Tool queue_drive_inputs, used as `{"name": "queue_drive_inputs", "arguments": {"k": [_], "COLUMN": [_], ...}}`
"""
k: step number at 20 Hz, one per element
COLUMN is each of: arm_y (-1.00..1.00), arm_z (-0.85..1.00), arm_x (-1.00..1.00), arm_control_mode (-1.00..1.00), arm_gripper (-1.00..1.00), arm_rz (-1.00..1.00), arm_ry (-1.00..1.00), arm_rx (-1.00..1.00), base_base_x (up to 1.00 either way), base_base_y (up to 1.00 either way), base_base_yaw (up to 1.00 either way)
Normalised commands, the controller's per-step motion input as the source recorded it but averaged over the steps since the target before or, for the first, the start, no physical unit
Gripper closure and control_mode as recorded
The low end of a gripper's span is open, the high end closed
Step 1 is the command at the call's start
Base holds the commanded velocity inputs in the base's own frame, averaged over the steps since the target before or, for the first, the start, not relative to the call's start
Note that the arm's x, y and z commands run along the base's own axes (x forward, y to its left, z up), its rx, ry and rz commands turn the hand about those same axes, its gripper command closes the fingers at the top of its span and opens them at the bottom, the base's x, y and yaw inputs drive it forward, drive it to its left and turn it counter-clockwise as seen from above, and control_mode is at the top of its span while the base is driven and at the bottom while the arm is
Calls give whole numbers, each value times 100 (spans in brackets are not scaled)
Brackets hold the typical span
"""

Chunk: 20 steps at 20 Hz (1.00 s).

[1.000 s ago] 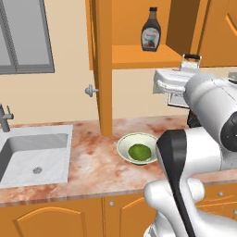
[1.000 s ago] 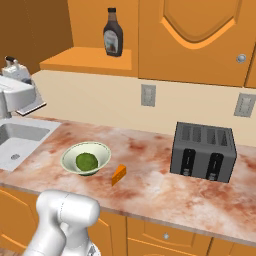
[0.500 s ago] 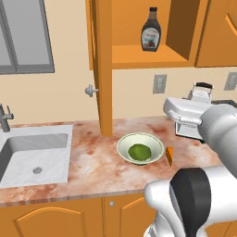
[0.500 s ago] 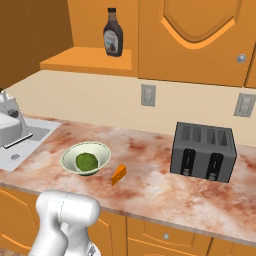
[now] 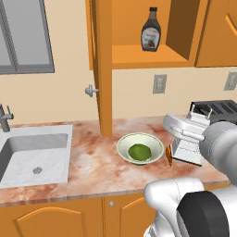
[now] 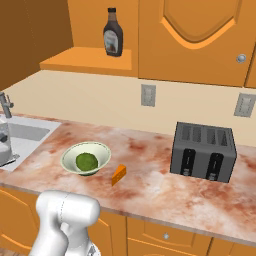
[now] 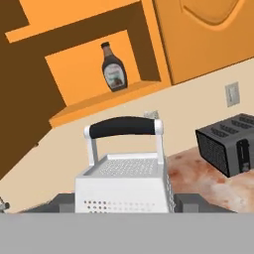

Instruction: Pick the cheese from the fridge and the cheese grater from the cabinet and place them next to the salad bowl.

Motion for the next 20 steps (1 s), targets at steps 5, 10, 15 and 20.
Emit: {"name": "queue_drive_inputs", "arguments": {"k": [5, 10, 15, 20], "arm_y": [21, 19, 2, 0], "arm_z": [-98, -89, -84, -78], "arm_x": [0, 0, 0, 0], "arm_control_mode": [-100, -100, -100, -100], "arm_gripper": [100, 100, 100, 100], "arm_rz": [0, 0, 0, 0], "arm_ry": [-4, -12, -10, -14], "arm_rx": [5, 1, 0, 0], "base_base_x": [0, 0, 0, 0], "base_base_y": [0, 0, 0, 0], "base_base_yaw": [0, 0, 0, 0]}}
